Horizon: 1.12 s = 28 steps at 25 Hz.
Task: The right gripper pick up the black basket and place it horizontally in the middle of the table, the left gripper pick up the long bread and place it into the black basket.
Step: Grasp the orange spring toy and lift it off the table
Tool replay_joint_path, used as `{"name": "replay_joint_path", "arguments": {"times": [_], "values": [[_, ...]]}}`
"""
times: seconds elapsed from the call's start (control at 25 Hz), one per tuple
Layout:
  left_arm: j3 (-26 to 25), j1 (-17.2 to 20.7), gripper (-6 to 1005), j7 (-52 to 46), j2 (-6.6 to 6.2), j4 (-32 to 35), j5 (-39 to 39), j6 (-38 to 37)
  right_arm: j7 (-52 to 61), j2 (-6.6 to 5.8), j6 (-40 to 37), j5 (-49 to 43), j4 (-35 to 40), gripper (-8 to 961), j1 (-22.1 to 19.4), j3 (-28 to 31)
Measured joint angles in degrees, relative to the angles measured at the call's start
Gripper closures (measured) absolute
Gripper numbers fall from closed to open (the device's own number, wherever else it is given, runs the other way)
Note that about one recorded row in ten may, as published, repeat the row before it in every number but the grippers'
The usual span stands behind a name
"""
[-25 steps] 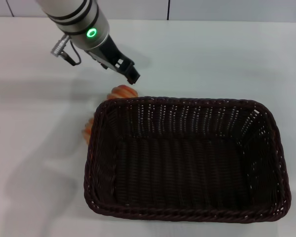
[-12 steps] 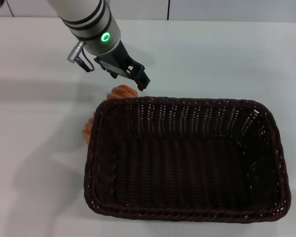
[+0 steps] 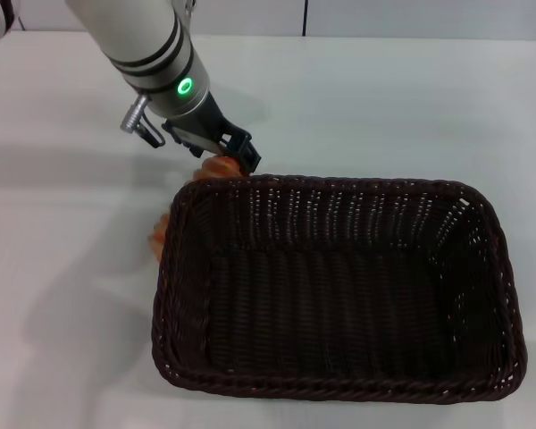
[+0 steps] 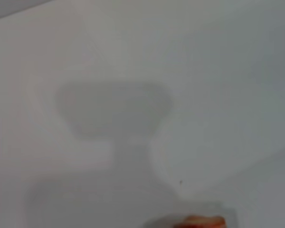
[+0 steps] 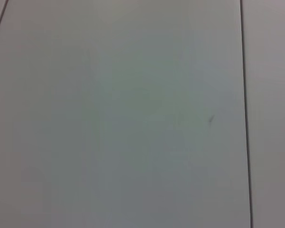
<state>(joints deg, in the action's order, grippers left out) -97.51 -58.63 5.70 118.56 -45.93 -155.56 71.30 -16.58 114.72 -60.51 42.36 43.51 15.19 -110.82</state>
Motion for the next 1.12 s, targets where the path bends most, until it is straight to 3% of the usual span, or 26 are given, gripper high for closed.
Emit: {"name": "replay_joint_path", "arguments": {"times": [1.12], "values": [[1.17, 0.74, 239, 2.43, 0.05, 4.89, 2.2, -1.56, -0.02, 0.62, 0.17, -1.38, 0.82, 737, 0.76, 0.0]]}}
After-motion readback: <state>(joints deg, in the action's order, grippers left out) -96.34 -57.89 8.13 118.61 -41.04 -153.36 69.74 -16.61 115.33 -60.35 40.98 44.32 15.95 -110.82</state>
